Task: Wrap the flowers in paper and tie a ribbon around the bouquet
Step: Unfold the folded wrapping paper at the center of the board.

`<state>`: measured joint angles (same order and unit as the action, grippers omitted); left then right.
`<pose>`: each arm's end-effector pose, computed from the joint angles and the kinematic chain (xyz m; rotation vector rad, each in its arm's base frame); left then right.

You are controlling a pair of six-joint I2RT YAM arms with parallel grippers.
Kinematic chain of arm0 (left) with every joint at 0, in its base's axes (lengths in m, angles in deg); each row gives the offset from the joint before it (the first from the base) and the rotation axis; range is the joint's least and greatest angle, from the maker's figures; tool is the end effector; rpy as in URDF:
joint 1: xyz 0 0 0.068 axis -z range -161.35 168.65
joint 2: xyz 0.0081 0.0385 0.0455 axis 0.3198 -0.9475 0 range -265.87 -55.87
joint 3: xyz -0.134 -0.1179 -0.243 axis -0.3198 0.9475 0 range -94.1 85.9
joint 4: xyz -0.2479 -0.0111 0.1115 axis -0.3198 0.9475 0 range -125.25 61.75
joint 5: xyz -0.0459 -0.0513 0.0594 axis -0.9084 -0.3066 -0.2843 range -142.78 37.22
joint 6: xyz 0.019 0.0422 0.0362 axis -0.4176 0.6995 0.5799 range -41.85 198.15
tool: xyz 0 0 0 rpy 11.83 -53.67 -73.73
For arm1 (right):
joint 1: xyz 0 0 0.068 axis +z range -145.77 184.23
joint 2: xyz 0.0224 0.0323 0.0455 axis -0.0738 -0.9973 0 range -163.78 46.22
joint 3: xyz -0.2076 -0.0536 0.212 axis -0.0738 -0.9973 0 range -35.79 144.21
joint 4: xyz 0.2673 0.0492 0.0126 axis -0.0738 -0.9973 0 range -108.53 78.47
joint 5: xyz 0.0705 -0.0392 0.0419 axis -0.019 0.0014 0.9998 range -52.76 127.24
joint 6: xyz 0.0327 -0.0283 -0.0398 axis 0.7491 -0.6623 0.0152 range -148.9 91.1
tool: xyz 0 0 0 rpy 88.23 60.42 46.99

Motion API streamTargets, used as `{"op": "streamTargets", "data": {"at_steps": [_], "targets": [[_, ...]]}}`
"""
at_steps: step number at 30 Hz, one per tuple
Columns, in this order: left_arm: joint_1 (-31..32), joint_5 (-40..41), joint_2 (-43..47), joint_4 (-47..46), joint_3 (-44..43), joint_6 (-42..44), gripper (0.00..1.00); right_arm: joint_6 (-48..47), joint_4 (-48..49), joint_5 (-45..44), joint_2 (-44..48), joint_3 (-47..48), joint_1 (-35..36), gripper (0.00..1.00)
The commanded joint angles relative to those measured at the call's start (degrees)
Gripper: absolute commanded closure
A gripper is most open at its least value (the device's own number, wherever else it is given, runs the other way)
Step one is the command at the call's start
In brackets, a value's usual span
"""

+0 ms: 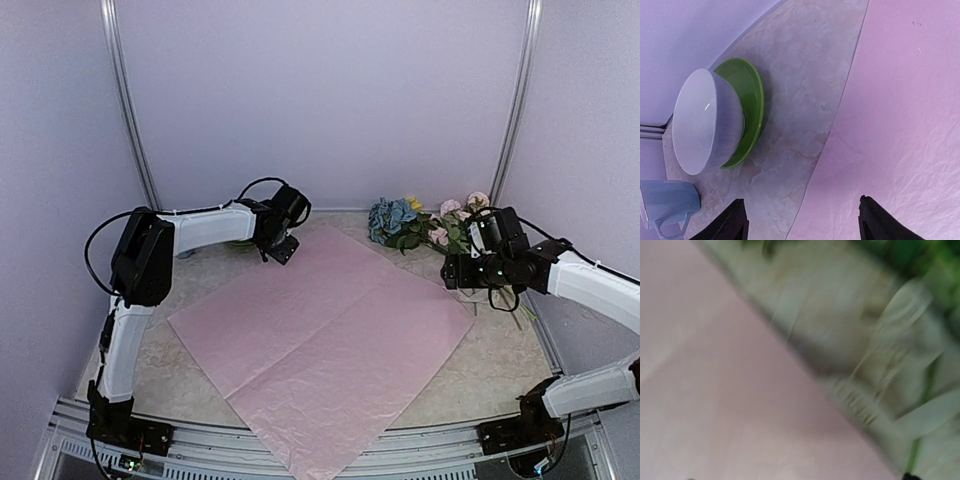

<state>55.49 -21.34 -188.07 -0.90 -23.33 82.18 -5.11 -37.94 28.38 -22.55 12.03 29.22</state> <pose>0.4423 -0.3038 0.1933 0.6559 2.3299 0.4515 0.2323 0.1010 0.2662 0.0475 2.3952 0.2171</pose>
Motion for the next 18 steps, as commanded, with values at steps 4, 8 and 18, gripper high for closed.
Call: {"op": "streamTargets", "data": {"at_steps": [4,8,18], "targets": [[5.8,2.9,13.72,-2.76,9.73,0.43,0.27,-8.02,6.94,8.46,3.38,2.27,-0.47,0.28],[7.29,-6.97,21.99,-2.0,22.78,-9.13,0.39,-8.45,10.71,23.04,-6.53,4.54,1.18,0.47],[7.45,-13.72,27.63,-7.94,47.51,-24.82,0.52,-8.78,8.14,18.34,-31.68,14.19,7.59,0.57]]}}
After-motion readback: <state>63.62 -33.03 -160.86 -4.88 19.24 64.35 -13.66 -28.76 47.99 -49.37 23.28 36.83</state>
